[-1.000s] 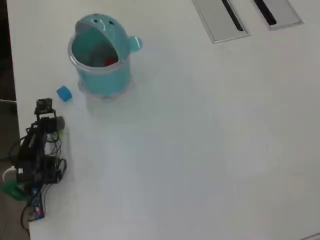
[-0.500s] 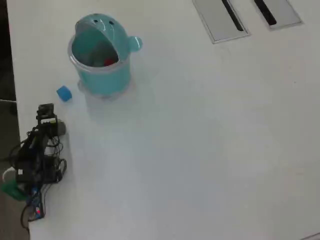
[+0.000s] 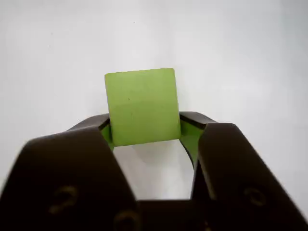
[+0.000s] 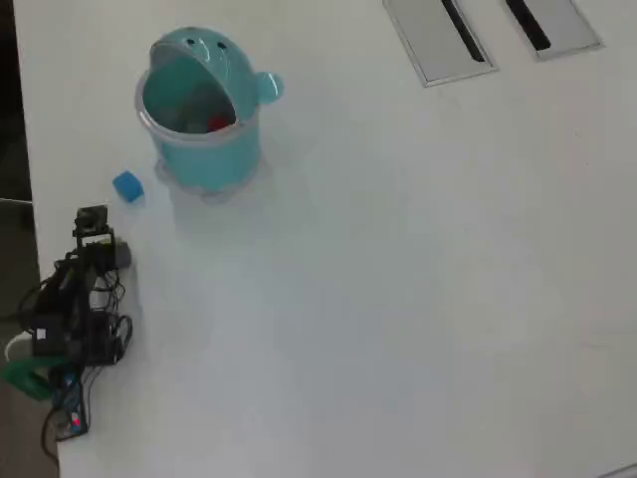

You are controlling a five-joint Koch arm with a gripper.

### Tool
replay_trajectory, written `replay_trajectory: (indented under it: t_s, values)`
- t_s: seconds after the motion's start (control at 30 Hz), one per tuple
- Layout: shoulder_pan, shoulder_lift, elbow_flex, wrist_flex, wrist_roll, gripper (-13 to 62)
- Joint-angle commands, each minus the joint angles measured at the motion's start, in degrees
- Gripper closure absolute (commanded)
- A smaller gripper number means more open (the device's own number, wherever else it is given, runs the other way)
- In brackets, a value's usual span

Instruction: Grasp RGB lego blocks and put them in the bin one by one.

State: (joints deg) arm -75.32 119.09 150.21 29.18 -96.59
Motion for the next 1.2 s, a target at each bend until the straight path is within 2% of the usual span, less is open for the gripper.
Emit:
replay_trajectory:
  t_s: [0.0,0.23,0.6,0.63,0.87,0.93,0.97,1.17]
  values:
    - [-0.6,1.3,-3.3,-2.0,0.3,44.0]
    - [0.1,14.3,-12.7,10.5,1.1,44.1]
    - [1.8,15.6,-24.6,5.3,3.8,44.0]
    - [5.4,14.9,-28.7,-4.8,3.8,44.1]
    - [8.3,10.6,-38.9,-5.6,5.3,44.1]
    - [9.9,7.5,-43.9,-5.8,5.3,44.2]
    - [11.2,1.1,-52.1,-5.8,5.3,44.2]
    - [12.7,-9.1,-62.8,-5.7,5.1,44.1]
